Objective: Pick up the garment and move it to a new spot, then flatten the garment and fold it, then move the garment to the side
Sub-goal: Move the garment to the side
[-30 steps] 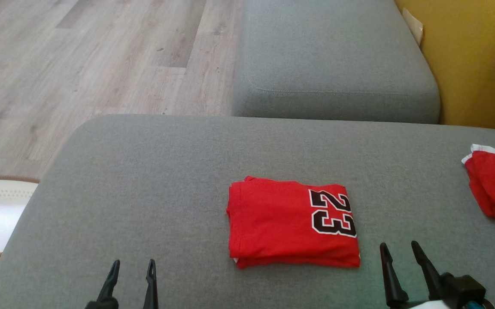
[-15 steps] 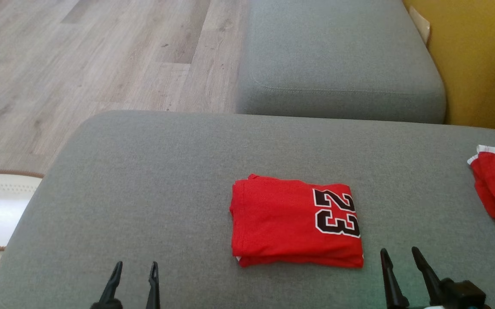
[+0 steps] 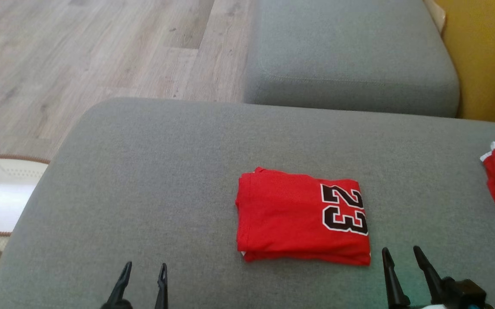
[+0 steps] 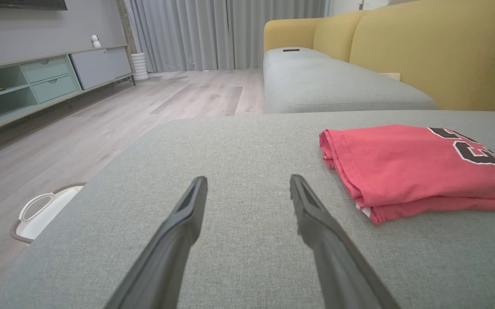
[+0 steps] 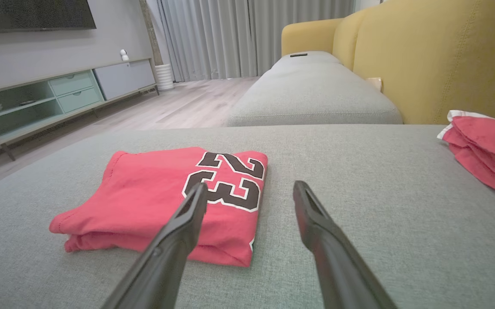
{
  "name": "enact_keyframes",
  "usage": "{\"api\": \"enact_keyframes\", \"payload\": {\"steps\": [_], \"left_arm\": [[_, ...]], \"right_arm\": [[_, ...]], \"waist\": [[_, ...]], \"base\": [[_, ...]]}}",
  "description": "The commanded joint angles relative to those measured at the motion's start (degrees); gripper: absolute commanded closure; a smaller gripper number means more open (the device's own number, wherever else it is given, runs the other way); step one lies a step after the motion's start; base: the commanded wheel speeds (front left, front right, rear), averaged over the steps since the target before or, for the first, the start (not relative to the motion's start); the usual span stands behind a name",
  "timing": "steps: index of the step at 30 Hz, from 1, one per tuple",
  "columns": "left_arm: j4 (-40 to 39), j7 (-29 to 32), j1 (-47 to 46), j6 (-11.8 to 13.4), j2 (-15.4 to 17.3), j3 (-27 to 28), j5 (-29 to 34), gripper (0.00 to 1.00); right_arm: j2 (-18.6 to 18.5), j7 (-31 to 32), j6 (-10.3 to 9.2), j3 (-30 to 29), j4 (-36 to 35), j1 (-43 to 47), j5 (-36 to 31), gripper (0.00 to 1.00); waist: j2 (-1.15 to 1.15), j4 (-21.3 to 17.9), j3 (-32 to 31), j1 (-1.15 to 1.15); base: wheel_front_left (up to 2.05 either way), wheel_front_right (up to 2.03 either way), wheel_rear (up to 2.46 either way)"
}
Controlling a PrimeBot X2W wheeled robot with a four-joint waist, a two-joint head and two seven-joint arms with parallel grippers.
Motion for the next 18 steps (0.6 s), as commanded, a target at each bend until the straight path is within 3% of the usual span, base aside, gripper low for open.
{"api": "enact_keyframes", "payload": {"steps": [1,11,18], "left_arm": [[-2.02,-0.7,-3.53,0.43,-0.1,1.01,0.54,0.0],[-1.88,-0.7,-5.55,0.13,0.19,-1.44,0.65,0.0],[-1.26,-0.7,-6.56,-0.11,0.42,-2.96,0.55,0.0]], "right_arm": [[-0.44,-0.78,0.39,1.09,-1.34,-3.35,-0.3,0.0],[-0.44,-0.29,0.39,0.8,9.63,-13.59,4.87,0.0],[-0.72,8.02,0.39,-0.73,21.66,-22.9,8.12,0.0]], "waist": [[0.0,0.26,0.63,0.0],[0.0,1.75,3.83,0.0],[0.0,3.04,4.73,0.0]], "base": [[0.0,0.0,0.0],[0.0,0.0,0.0],[0.0,0.0,0.0]]}}
